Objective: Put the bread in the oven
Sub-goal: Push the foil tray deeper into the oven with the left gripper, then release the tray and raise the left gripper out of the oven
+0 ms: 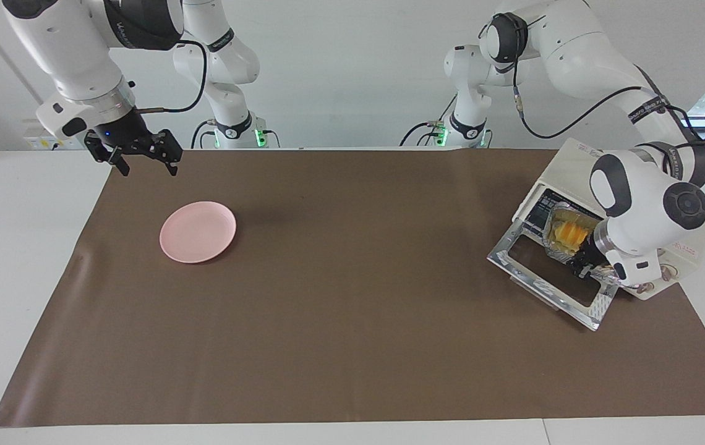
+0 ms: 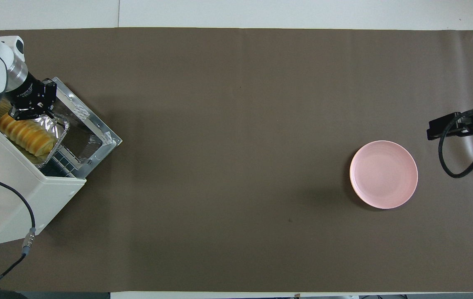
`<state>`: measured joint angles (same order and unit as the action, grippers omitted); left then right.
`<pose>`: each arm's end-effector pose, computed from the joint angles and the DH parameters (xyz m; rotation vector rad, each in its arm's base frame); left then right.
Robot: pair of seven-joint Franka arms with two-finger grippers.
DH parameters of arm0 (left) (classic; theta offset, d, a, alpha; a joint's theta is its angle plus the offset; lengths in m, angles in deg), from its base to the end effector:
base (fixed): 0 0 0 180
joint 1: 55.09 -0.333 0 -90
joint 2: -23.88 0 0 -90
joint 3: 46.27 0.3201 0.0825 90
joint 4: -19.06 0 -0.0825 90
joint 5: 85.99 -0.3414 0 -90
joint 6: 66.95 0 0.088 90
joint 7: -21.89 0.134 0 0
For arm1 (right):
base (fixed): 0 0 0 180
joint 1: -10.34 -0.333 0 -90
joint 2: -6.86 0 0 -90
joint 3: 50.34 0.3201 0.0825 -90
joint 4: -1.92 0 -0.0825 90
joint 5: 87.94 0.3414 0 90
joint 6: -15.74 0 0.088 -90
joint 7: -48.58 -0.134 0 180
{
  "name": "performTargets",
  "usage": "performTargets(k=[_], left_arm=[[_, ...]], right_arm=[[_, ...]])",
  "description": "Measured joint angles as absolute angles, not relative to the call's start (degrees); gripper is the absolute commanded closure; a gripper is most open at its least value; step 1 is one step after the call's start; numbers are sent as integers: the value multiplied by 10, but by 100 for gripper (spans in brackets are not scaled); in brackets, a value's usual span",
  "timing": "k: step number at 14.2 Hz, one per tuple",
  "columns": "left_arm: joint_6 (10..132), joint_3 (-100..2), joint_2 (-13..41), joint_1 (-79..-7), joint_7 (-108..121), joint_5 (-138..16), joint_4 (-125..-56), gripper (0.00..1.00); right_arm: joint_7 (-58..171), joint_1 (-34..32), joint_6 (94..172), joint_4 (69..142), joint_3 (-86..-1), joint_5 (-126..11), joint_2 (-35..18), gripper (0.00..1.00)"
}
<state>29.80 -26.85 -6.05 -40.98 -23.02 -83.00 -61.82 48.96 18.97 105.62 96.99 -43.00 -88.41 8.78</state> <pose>0.6313 0.0160 0.3878 -2.6752 -1.2340 0.2412 0.4973 -0.0113 0.5804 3.1286 -0.0248 -0.0900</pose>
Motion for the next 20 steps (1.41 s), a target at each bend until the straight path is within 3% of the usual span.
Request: performTargets(k=[13,20], left_arm=[[284,-273,-41,-379,-140,-844,-652,100],[282,-267,3,-382,-140,-845,-704,100]], right_arm=[[490,190,1056,970,-430,-884,88,0],[490,190,1056,970,-430,-884,88,0]])
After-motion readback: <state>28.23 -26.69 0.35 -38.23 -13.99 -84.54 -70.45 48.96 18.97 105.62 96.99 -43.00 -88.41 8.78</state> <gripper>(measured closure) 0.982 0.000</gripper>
